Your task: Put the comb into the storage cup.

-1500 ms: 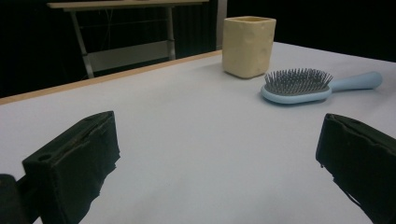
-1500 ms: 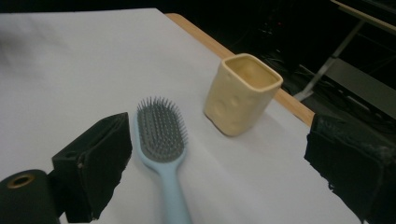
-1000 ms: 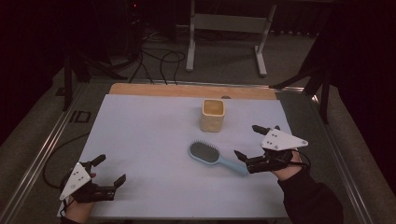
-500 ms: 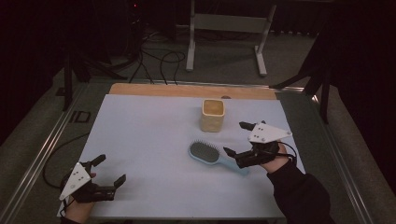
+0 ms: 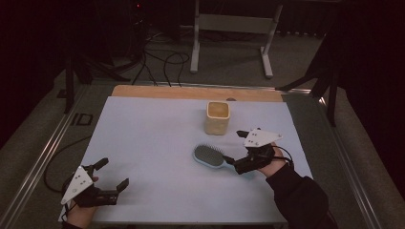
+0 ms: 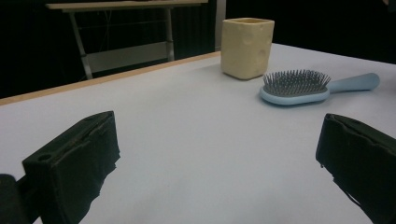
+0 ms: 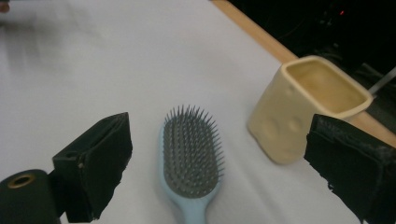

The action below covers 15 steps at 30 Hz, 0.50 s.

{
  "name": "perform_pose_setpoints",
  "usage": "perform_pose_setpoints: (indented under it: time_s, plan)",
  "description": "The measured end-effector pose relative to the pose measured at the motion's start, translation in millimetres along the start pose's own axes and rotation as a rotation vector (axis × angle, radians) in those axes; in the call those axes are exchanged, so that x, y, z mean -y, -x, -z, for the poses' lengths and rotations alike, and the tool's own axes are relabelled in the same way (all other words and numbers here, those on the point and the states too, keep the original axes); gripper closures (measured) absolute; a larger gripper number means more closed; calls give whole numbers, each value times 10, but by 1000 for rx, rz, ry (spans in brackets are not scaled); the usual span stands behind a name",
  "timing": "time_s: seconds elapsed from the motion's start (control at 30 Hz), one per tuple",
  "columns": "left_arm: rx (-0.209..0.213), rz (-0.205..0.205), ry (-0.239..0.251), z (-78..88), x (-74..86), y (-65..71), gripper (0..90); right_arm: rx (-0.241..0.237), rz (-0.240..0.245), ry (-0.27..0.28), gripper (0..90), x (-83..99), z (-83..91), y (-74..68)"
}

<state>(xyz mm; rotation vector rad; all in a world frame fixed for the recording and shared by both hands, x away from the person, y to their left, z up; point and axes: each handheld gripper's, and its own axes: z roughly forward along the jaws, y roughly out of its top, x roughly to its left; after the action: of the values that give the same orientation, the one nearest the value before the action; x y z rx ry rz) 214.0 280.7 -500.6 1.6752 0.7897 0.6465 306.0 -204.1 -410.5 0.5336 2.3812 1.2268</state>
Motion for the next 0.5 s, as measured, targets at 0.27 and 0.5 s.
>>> perform_pose_setpoints:
  time_s: [0.27,0.5]
  plan:
    - [2,-4,0,0,-2,3,0,-34,-1,-47,75,145,-128,-23]
    - [3,-3,-1,-2,-1,2,0,-66,-16,-99,75,327,-255,-53]
